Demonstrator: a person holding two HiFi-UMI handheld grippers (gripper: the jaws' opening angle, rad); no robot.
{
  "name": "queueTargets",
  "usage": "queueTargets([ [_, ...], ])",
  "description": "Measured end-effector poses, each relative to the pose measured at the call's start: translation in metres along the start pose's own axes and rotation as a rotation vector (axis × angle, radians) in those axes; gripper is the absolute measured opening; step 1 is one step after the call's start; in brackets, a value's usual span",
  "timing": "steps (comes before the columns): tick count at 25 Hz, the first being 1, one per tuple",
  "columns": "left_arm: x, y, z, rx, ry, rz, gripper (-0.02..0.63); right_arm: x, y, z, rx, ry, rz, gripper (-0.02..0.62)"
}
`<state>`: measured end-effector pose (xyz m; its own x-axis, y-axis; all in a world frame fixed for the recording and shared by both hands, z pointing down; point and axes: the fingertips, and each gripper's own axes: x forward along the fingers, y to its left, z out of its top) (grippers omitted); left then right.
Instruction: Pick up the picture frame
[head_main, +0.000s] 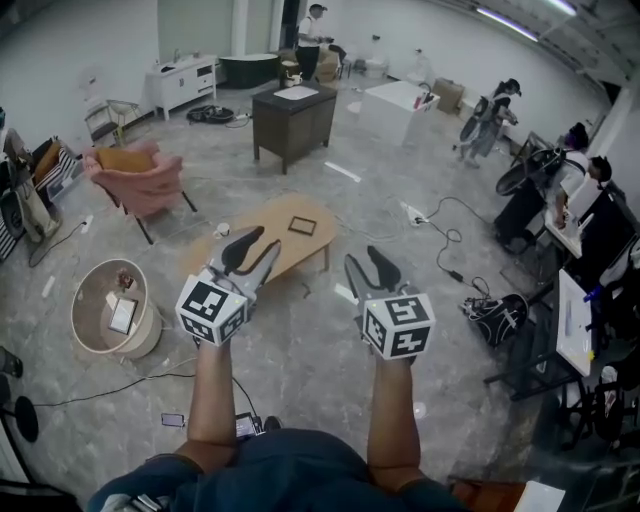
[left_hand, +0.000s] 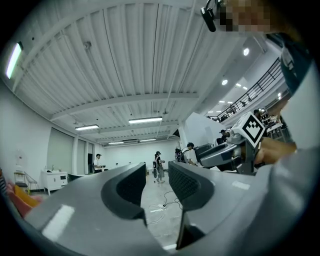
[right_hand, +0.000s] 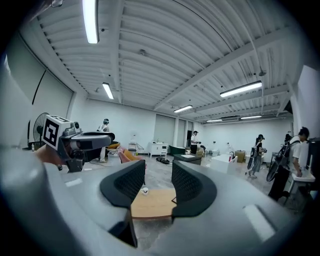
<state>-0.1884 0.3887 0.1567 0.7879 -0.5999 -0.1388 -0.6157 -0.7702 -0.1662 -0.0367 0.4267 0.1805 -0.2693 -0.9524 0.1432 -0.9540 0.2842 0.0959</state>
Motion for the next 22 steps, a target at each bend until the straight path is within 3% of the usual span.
queueTargets([
  [22, 0.024, 0.06, -0.057, -0.099, -0.003, -0.053, 0.14, 0.066, 0.009, -0.022, 0.064, 0.043, -0.05, 0.181],
])
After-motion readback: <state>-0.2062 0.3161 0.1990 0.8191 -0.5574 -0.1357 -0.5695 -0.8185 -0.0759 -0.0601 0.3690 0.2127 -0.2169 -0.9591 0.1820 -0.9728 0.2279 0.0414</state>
